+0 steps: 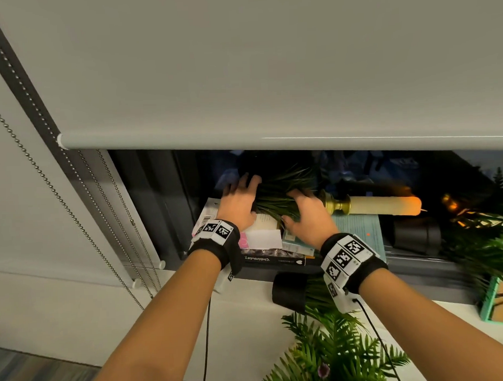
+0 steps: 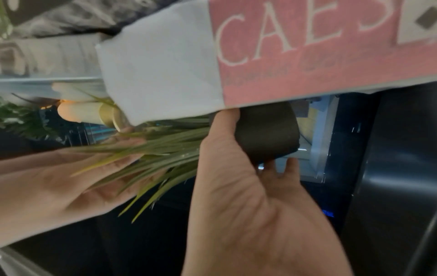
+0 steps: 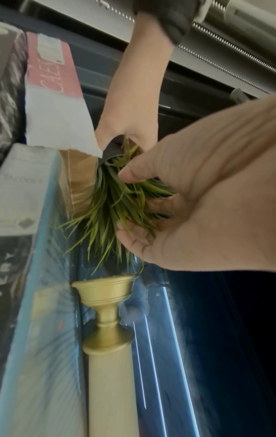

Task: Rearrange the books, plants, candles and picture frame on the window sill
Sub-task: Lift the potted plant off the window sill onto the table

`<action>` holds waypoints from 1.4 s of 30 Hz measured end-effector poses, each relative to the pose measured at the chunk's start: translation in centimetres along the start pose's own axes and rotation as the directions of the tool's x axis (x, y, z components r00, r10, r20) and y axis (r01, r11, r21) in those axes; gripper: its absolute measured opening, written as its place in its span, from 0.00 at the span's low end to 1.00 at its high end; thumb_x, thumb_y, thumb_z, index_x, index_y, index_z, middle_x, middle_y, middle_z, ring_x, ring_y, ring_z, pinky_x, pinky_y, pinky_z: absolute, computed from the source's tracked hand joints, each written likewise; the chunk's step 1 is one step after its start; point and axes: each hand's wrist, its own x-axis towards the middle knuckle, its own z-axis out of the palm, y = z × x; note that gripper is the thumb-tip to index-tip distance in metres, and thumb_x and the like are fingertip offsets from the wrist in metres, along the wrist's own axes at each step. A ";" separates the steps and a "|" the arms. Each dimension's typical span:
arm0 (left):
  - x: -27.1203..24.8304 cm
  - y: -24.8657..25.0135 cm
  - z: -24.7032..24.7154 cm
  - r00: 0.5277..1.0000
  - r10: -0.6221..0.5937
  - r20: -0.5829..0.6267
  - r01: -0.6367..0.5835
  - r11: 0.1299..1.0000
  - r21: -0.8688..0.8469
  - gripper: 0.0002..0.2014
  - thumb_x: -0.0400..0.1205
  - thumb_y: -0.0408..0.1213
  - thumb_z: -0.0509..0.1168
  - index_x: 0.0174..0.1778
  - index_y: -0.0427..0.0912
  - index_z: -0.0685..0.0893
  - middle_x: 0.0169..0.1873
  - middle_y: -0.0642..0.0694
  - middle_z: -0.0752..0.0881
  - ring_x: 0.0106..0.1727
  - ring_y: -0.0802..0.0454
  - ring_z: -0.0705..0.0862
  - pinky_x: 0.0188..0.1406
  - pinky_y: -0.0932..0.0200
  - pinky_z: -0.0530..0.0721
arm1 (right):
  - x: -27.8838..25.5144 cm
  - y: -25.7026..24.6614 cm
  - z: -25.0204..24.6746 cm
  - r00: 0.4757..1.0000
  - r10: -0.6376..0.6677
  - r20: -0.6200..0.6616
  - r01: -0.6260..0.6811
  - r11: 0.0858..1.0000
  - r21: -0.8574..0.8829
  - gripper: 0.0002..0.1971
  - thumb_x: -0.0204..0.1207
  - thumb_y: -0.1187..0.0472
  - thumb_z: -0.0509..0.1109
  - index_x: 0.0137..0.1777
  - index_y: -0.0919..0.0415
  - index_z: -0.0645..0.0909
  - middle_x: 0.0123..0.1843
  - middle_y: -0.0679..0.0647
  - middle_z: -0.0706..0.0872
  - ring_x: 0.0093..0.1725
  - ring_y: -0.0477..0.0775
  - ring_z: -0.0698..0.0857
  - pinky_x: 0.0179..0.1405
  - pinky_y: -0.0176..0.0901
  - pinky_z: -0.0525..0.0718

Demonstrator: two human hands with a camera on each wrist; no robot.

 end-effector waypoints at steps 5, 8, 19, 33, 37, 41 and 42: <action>0.0 -0.3 -0.6 0.999 0.018 -0.039 -0.014 0.996 0.091 0.40 0.65 0.44 0.74 0.73 0.47 0.67 0.66 0.41 0.76 0.64 0.37 0.79 0.62 0.41 0.80 | -0.1 -0.1 -0.5 0.999 -0.029 0.014 0.029 1.000 -0.003 0.28 0.73 0.59 0.73 0.74 0.57 0.71 0.70 0.58 0.75 0.70 0.58 0.76 0.71 0.49 0.76; -0.4 -0.7 -0.6 0.993 0.006 -0.114 0.004 0.996 0.084 0.41 0.61 0.51 0.74 0.70 0.47 0.69 0.63 0.41 0.78 0.65 0.37 0.78 0.70 0.40 0.72 | -0.4 -0.5 -1.1 0.996 -0.086 -0.017 0.087 0.996 0.013 0.28 0.73 0.59 0.73 0.73 0.55 0.71 0.70 0.57 0.73 0.69 0.58 0.76 0.70 0.48 0.76; -7.8 1.1 -3.7 0.939 0.001 -0.343 -0.021 0.998 -0.054 0.48 0.60 0.66 0.67 0.74 0.44 0.67 0.54 0.49 0.82 0.54 0.47 0.80 0.59 0.51 0.72 | -5.8 1.0 -4.2 0.964 -0.114 -0.239 0.184 0.937 0.297 0.51 0.66 0.59 0.81 0.82 0.52 0.48 0.77 0.53 0.64 0.75 0.49 0.69 0.74 0.39 0.70; -16.5 12.5 -1.8 0.987 0.149 0.058 -0.104 0.875 -0.472 0.46 0.58 0.74 0.71 0.70 0.53 0.76 0.58 0.58 0.85 0.60 0.58 0.81 0.63 0.53 0.81 | -17.1 3.2 -9.2 0.958 -0.151 0.244 -0.024 0.805 0.593 0.44 0.64 0.61 0.83 0.69 0.38 0.55 0.63 0.27 0.73 0.60 0.18 0.74 0.56 0.15 0.73; -18.8 16.5 -0.6 0.969 0.223 0.111 -0.111 0.787 -0.607 0.35 0.61 0.67 0.76 0.62 0.55 0.84 0.55 0.59 0.88 0.56 0.64 0.84 0.59 0.56 0.84 | -19.8 4.3 -10.0 0.976 -0.092 0.195 -0.010 0.885 0.466 0.44 0.62 0.58 0.83 0.74 0.49 0.60 0.56 0.28 0.78 0.58 0.27 0.80 0.63 0.30 0.79; -20.5 20.0 -0.3 0.962 0.259 0.085 -0.170 0.815 -0.554 0.43 0.60 0.71 0.74 0.70 0.56 0.75 0.61 0.56 0.84 0.60 0.57 0.82 0.58 0.55 0.83 | -22.8 6.9 -10.9 0.994 -0.016 0.106 -0.033 0.895 0.445 0.34 0.63 0.58 0.81 0.66 0.52 0.68 0.55 0.42 0.87 0.55 0.43 0.86 0.57 0.53 0.86; -20.8 20.9 -0.3 0.957 0.273 0.094 -0.180 0.817 -0.548 0.42 0.60 0.69 0.75 0.69 0.57 0.75 0.61 0.55 0.84 0.59 0.57 0.82 0.57 0.57 0.83 | -23.5 7.5 -11.0 0.995 -0.001 0.096 -0.042 0.895 0.445 0.32 0.64 0.59 0.80 0.66 0.53 0.69 0.55 0.42 0.86 0.55 0.42 0.86 0.58 0.53 0.86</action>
